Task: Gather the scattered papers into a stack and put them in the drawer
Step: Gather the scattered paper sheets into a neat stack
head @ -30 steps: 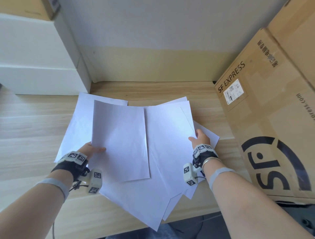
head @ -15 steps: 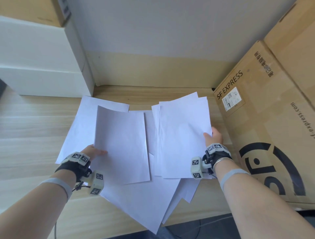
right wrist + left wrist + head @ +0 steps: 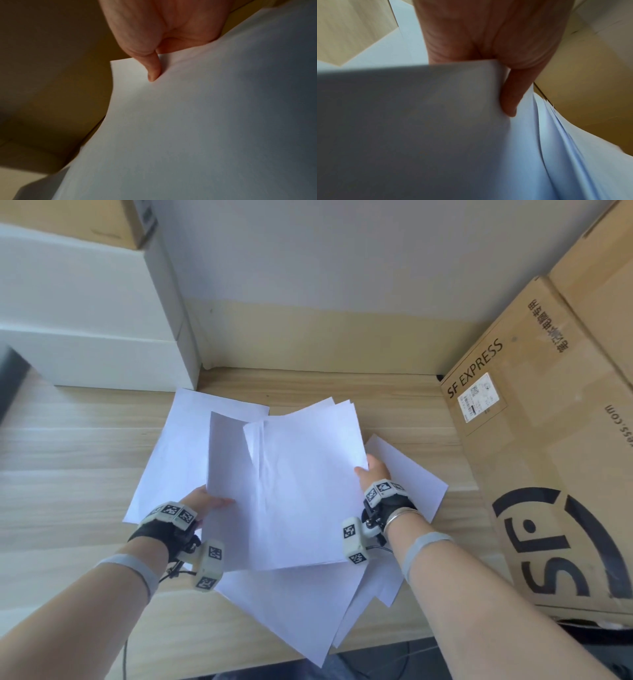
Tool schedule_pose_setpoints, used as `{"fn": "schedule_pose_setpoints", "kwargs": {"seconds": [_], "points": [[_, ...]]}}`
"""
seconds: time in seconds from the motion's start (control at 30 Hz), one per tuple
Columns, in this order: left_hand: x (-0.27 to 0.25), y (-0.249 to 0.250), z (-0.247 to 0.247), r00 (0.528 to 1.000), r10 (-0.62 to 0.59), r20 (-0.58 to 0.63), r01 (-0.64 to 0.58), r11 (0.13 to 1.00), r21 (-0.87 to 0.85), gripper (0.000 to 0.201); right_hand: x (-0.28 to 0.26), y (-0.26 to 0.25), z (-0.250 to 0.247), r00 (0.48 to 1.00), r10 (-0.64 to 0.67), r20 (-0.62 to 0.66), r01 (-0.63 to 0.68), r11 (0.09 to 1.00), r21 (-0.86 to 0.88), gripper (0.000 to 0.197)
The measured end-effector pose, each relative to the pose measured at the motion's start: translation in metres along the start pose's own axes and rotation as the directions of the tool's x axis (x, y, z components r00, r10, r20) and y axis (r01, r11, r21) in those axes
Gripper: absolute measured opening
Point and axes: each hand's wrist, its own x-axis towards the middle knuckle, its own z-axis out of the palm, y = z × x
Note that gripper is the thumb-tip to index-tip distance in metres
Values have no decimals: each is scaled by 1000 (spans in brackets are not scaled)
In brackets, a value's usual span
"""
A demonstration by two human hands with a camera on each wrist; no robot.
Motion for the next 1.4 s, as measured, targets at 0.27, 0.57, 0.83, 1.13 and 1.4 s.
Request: {"fn": "schedule_pose_setpoints", "kwargs": {"seconds": [0.27,0.57,0.83,1.13,1.4], "points": [[1,-4,3,998,64,-9,-64,993,-99,58,-6,-16,36,980,-27,199,70,975,-213,25],[-6,1,0,999,17,44,-16,999,-33,67,-14,-26,50,961,-98,258,116,992,-55,39],[-5,0,-6,997,-74,25,77,985,-151,68,2,-18,12,1000,-13,-15,15,990,140,37],[-5,1,-2,998,-41,44,47,987,-151,61,-1,-14,31,999,10,50,-4,993,-121,36],[2,-6,-10,1000,18,-15,-16,994,110,69,-8,-29,66,977,-8,211,60,969,-241,38]]}}
